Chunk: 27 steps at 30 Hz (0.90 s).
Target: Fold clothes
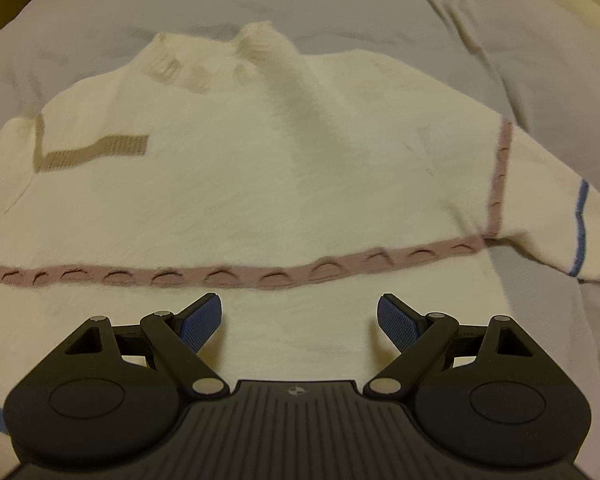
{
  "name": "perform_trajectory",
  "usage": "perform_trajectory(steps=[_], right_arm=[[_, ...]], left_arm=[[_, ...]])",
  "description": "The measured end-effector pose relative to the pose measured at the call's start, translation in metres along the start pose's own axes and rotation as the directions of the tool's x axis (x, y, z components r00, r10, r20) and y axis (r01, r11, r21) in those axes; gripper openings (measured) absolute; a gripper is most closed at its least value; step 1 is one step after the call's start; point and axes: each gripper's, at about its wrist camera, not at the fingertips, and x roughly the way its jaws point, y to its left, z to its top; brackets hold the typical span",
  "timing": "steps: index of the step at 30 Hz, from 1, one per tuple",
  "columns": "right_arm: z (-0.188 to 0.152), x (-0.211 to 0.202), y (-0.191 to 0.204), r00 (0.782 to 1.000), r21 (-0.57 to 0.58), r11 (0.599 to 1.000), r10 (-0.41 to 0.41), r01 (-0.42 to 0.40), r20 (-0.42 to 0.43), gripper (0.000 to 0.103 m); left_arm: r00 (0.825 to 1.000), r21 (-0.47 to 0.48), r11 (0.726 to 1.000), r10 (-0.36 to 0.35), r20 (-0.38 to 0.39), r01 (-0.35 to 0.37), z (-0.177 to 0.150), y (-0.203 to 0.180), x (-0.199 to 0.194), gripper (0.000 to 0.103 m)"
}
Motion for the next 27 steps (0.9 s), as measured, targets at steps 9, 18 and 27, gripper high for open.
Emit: perform_trajectory(steps=[9,18,27], right_arm=[[0.005,-0.013,-0.054,0.997,0.086,0.994,-0.067,0.063,0.039,0.087],[-0.005,-0.006,-0.103,0.968,0.3,0.92,0.246,-0.252,0.058,0.045],[0.005,0.057,-0.105,0.878,0.58,0.685,0.464,-0.441,0.12,0.043]], left_arm=[[0.832,0.323,0.826,-0.279,-0.479,0.463,-0.116,-0.181,0.011,0.028],[0.844,0.389,0.891,0.015,-0.537,0.232,-0.14,-0.151,0.026,0.028],[0.881,0.397,0.916,0.139,-0.453,0.06,-0.109,-0.124,0.042,0.029]])
